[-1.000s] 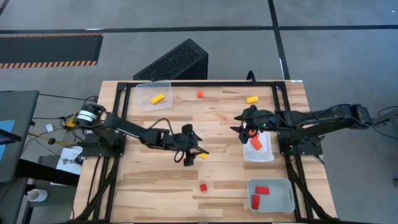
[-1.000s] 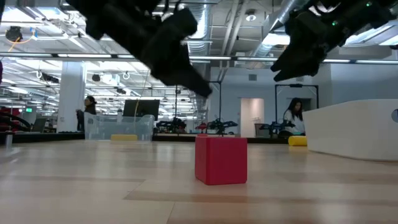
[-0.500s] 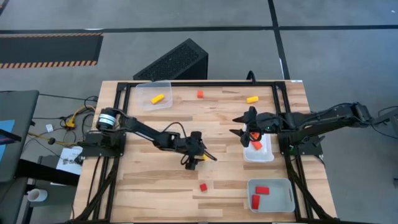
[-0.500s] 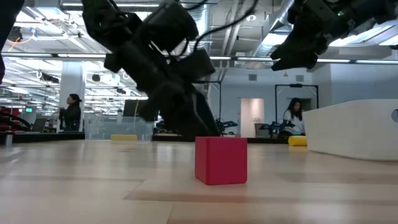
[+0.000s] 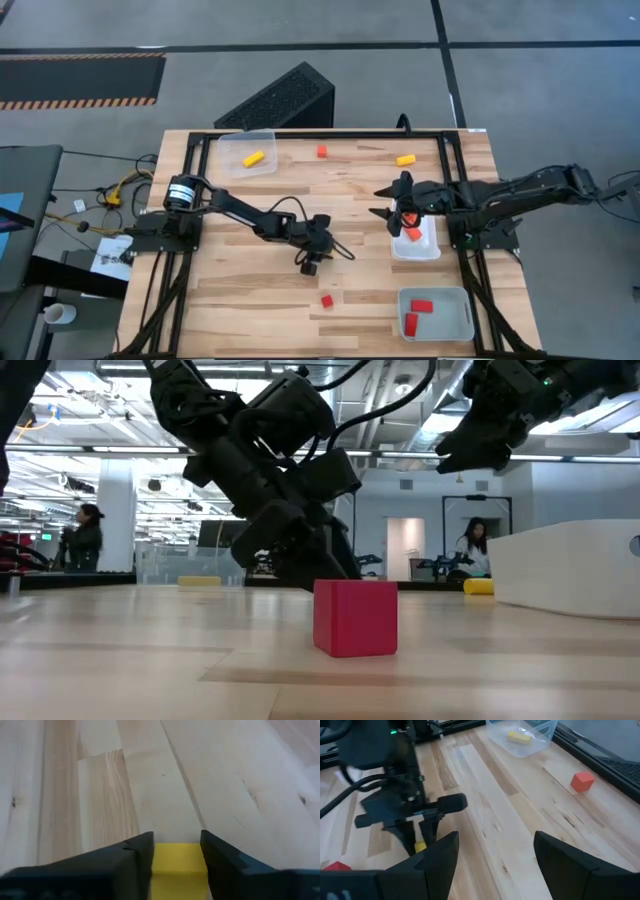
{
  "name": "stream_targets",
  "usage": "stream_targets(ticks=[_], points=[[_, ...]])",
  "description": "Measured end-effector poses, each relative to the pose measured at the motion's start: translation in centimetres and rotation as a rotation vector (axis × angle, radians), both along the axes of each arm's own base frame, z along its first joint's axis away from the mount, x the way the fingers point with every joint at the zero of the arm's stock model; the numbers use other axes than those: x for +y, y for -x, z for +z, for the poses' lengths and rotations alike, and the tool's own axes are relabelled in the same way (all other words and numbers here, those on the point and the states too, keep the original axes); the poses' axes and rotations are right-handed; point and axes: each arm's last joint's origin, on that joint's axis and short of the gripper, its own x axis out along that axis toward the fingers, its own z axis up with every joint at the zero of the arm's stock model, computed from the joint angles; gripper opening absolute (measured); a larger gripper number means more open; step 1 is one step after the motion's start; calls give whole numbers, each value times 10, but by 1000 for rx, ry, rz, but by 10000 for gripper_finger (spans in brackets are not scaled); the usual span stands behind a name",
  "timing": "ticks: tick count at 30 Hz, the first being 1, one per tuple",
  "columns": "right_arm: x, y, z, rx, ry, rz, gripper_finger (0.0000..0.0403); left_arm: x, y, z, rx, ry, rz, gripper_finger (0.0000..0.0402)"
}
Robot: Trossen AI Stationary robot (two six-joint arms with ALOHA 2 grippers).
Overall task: Sort & place blocks by color
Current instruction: Put the bottom yellow block into the transparent bin
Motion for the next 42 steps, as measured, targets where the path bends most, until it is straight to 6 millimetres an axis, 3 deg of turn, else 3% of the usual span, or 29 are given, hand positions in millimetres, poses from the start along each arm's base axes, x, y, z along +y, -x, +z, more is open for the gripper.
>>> stream_targets(ticks=[1,5,10,17,21,23,28,35,42], points=[[1,0,0,-1,0,4,282,2,0,0,9,17,-5,96],[4,0,0,-2,10,12,282,8,1,0,29,68,21,97],[9,0,0,-2,25,31,282,16,11,17,65,45,55,97],[10,0,0,0,28,38,282,46,42,88,52,-209,271,97],[10,1,0,3,28,38,282,74,67,124,28,-275,419,97],[10,0,0,0,27,39,282,92,81,132,18,-308,510,97],[10,0,0,0,26,40,282,142,114,135,32,-301,716,97],[10,0,0,0,26,40,282,207,165,109,34,-129,985,97],[10,0,0,0,26,41,282,240,206,88,-32,62,1202,97]])
